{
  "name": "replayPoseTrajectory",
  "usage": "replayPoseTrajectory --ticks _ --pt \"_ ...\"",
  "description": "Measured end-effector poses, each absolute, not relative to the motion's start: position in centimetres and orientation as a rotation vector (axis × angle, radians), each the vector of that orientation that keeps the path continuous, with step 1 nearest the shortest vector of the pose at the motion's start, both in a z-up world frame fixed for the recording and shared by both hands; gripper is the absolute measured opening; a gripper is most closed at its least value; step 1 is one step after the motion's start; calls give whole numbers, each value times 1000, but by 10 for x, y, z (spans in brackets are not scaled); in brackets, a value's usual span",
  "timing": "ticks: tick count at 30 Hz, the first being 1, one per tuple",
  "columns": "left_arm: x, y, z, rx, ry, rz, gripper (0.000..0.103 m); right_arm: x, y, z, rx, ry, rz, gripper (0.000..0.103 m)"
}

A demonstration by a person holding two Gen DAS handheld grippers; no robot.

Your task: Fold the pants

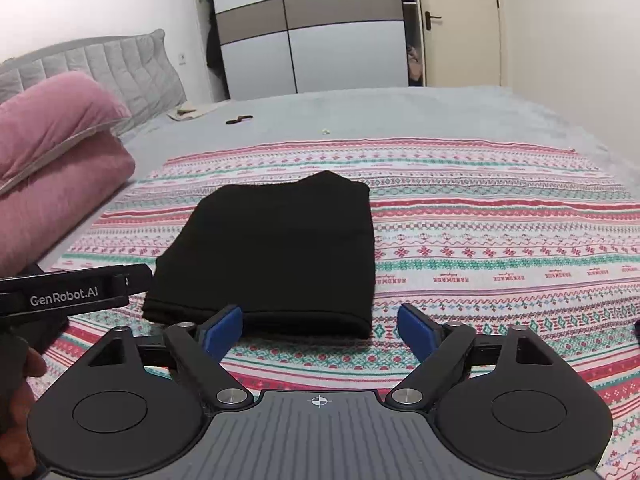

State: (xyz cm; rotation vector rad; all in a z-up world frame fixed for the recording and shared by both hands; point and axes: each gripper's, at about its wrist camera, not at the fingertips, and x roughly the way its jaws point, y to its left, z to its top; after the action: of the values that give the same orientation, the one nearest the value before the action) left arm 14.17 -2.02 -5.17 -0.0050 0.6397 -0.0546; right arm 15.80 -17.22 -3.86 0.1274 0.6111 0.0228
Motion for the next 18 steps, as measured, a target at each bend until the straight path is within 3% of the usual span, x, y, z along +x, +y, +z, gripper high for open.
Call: replayPoseTrajectory --ticks 5,18 --pt "140 -19 -53 -1 647 -47 103 159 -176 -41 138 625 28 95" --pt "142 -18 -56 9 675 -34 103 161 -176 -44 123 641 23 96"
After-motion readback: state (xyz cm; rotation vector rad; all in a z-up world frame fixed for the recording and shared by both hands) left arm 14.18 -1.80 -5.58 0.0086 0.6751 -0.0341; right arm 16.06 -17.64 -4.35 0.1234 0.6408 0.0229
